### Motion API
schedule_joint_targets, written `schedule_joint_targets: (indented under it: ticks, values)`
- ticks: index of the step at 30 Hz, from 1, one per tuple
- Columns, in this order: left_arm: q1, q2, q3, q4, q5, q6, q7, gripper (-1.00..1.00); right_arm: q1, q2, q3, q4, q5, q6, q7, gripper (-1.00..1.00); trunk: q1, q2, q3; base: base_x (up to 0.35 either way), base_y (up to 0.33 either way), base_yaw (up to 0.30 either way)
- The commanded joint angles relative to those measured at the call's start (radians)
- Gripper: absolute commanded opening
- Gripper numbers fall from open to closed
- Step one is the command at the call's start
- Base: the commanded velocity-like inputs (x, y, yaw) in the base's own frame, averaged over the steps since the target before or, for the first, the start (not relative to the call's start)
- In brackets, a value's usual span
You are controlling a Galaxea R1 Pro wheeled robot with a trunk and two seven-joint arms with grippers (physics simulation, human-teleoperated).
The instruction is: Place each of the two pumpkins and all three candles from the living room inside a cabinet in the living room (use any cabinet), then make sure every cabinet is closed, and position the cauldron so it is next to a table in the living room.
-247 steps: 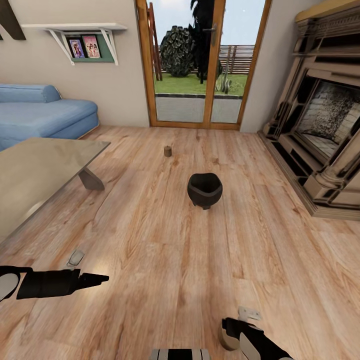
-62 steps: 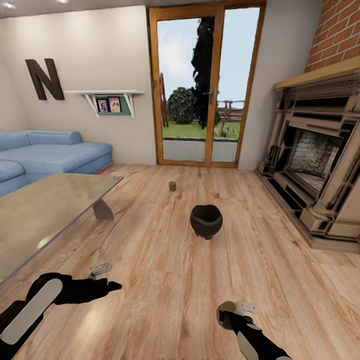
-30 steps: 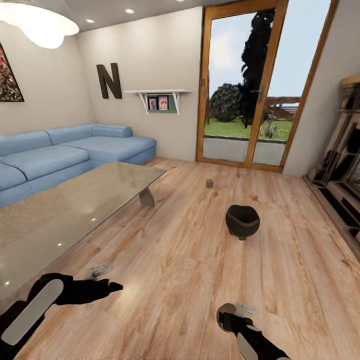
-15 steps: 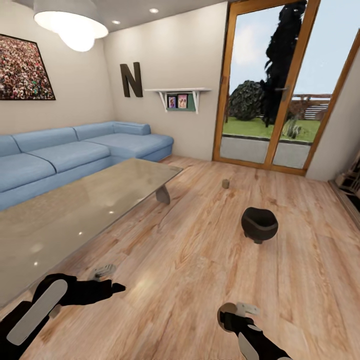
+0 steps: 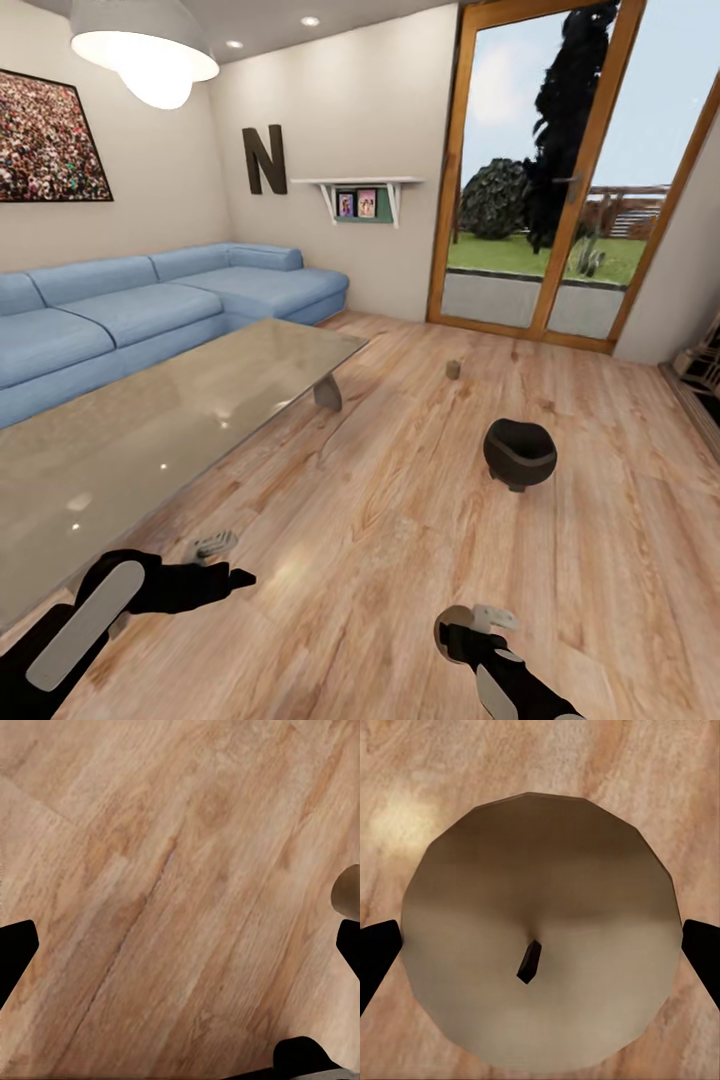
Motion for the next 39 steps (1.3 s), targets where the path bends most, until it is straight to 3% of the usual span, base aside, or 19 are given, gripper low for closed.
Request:
schedule_joint_targets:
  ticks: [1, 4, 9, 12, 14, 17, 20, 24, 26, 27, 28, 32, 39]
  values:
    - [-0.001, -0.001, -0.002, 0.001, 0.01, 0.0, 0.011, 1.0, 0.0, 0.0, 0.008, -0.001, -0.009, 0.0, -0.007, -1.0, -0.004, 0.007, 0.001, 0.0, 0.0, 0.057]
    - [-0.002, -0.017, -0.003, 0.023, 0.01, 0.0, 0.053, 1.0, 0.0, -0.002, 0.008, -0.001, -0.009, 0.0, -0.007, -1.0, -0.016, 0.028, 0.007, 0.0, 0.0, 0.065]
    - [-0.002, -0.089, -0.002, 0.049, 0.01, -0.001, 0.203, 1.0, 0.0, -0.002, 0.009, 0.002, -0.009, -0.023, -0.008, -1.0, -0.035, 0.063, 0.02, 0.0, 0.0, 0.022]
    - [-0.002, -0.115, -0.002, 0.075, 0.007, -0.002, 0.246, 1.0, 0.001, -0.002, 0.009, 0.003, -0.009, -0.038, -0.008, -1.0, -0.046, 0.084, 0.029, 0.0, 0.0, 0.003]
    - [-0.004, -0.13, -0.002, 0.119, -0.014, -0.003, 0.26, 1.0, 0.001, -0.003, 0.008, 0.004, -0.009, -0.043, -0.008, -1.0, -0.054, 0.098, 0.035, 0.0, 0.0, 0.001]
    - [-0.007, -0.151, 0.001, 0.174, -0.074, -0.009, 0.264, 1.0, 0.001, -0.002, 0.009, 0.005, -0.009, -0.047, -0.008, -1.0, -0.065, 0.119, 0.044, 0.0, 0.0, 0.0]
    - [-0.008, -0.167, 0.003, 0.243, -0.119, -0.038, 0.26, 1.0, 0.001, -0.001, 0.01, 0.005, -0.009, -0.05, -0.008, -1.0, -0.077, 0.14, 0.054, 0.0, 0.0, 0.0]
    - [-0.008, -0.19, -0.002, 0.357, -0.167, -0.131, 0.255, 1.0, 0.001, 0.0, 0.01, 0.005, -0.009, -0.051, -0.009, -1.0, -0.092, 0.168, 0.066, 0.0, 0.0, 0.0]
    - [-0.009, -0.198, -0.003, 0.467, -0.233, -0.251, 0.228, 1.0, 0.001, 0.002, 0.01, 0.005, -0.007, -0.051, -0.009, -1.0, -0.1, 0.182, 0.073, 0.0, 0.0, 0.0]
    - [-0.009, -0.2, -0.004, 0.529, -0.274, -0.323, 0.181, 1.0, 0.002, 0.003, 0.01, 0.005, -0.006, -0.051, -0.009, -1.0, -0.104, 0.189, 0.076, 0.0, 0.0, 0.0]
    - [-0.009, -0.201, -0.005, 0.55, -0.291, -0.343, 0.156, 1.0, 0.002, 0.003, 0.01, 0.005, -0.005, -0.051, -0.009, -1.0, -0.108, 0.196, 0.079, 0.0, 0.0, 0.0]
    - [-0.009, -0.211, -0.009, 0.662, -0.421, -0.426, 0.0, 1.0, 0.002, 0.004, 0.01, 0.005, 0.0, -0.051, -0.014, -1.0, -0.123, 0.224, 0.091, 0.0, 0.0, 0.0]
    - [-0.009, -0.27, -0.024, 0.798, -0.493, -0.56, -0.036, 1.0, 0.004, 0.004, 0.012, 0.007, -0.003, -0.061, -0.02, -1.0, -0.15, 0.273, 0.113, 0.0, 0.0, 0.0]
